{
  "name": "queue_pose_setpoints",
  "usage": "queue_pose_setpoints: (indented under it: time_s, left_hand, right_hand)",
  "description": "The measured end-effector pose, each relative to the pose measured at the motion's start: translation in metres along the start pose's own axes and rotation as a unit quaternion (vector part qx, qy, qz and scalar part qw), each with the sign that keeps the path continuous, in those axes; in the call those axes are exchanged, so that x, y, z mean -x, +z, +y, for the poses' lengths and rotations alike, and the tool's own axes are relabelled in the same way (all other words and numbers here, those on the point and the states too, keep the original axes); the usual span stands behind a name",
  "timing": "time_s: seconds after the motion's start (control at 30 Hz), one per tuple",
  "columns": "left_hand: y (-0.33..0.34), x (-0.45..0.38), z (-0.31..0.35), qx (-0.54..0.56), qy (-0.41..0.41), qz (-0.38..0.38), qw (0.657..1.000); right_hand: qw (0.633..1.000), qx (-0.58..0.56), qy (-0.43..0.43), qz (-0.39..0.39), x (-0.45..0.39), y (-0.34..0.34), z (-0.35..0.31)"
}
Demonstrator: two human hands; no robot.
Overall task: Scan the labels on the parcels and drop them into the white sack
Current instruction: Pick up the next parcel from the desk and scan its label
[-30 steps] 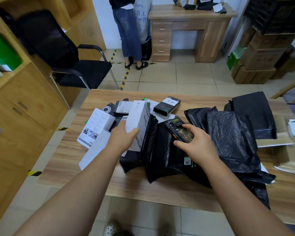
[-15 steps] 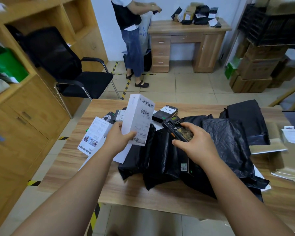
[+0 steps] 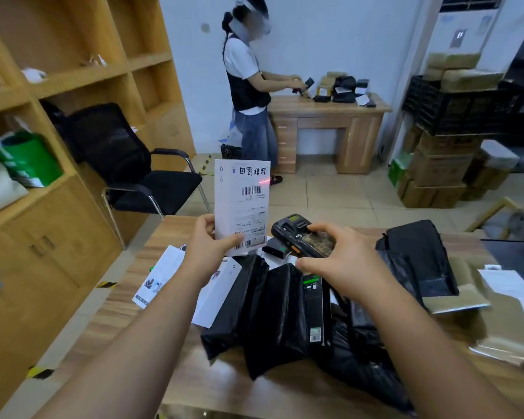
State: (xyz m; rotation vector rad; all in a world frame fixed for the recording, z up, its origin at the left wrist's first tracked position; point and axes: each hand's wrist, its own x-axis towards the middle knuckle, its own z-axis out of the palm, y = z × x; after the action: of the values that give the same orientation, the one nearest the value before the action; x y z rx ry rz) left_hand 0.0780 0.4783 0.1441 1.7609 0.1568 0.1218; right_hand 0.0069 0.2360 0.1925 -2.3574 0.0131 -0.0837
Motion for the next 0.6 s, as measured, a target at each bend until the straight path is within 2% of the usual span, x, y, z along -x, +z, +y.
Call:
queue_pose_setpoints:
  time_s: [0.27, 0.6]
  left_hand:
    - [-0.003, -0.001, -0.008, 0.001, -0.022, 0.005, 1.0]
    - [-0.027, -0.029, -0.004, 0.063, -0.024, 0.025, 0.997]
  right_hand:
    - [0.999, 0.033, -0.001, -0.032, 0.011, -0.012, -0.014]
    - [1.0, 0.012, 0.003, -0.008, -0.006, 0.001, -0.033]
